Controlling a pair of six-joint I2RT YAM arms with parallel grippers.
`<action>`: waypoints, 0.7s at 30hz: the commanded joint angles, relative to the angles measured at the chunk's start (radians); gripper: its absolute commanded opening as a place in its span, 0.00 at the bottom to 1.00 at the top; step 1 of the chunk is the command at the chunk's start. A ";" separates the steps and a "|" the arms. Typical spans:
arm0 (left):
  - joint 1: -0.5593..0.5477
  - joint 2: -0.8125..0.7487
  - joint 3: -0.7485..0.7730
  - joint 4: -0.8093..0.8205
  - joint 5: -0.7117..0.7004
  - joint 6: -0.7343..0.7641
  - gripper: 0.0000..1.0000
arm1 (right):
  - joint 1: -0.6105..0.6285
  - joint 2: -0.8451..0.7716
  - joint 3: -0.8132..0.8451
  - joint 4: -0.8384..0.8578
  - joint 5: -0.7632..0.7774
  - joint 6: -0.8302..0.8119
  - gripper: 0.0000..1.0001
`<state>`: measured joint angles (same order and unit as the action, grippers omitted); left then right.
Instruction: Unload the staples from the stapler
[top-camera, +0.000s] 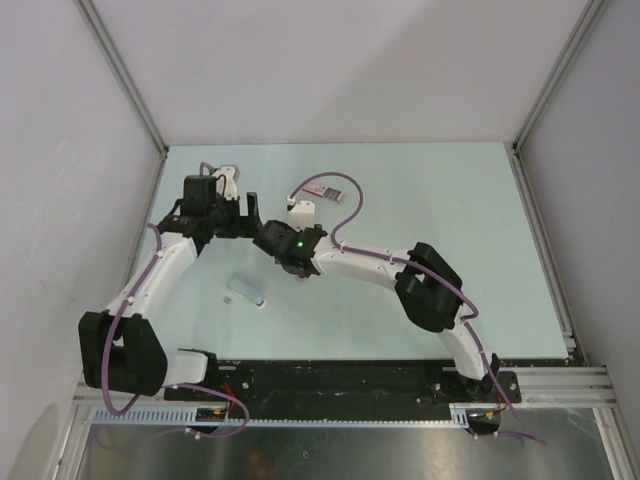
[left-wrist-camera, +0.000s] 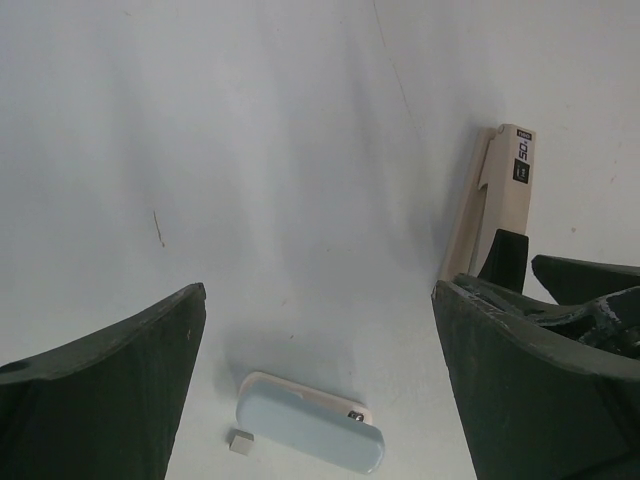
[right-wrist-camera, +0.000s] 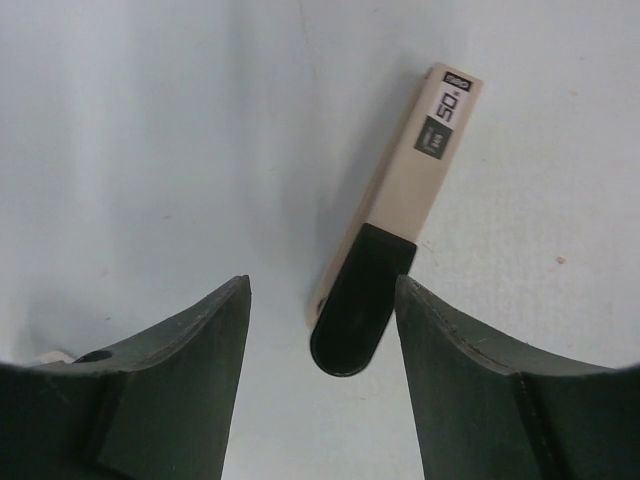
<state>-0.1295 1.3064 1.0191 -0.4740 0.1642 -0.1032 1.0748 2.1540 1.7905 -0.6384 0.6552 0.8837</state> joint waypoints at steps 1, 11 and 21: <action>0.010 -0.027 -0.012 0.014 -0.002 0.049 1.00 | 0.006 -0.013 0.032 -0.082 0.092 0.059 0.65; 0.042 0.011 -0.004 0.008 -0.008 0.031 1.00 | -0.008 0.012 0.023 -0.096 0.073 0.100 0.66; 0.063 0.024 0.002 0.000 -0.035 0.024 0.99 | -0.039 -0.001 -0.067 0.006 -0.002 0.090 0.63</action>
<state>-0.0784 1.3243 1.0096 -0.4786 0.1585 -0.0963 1.0512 2.1658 1.7641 -0.6930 0.6701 0.9501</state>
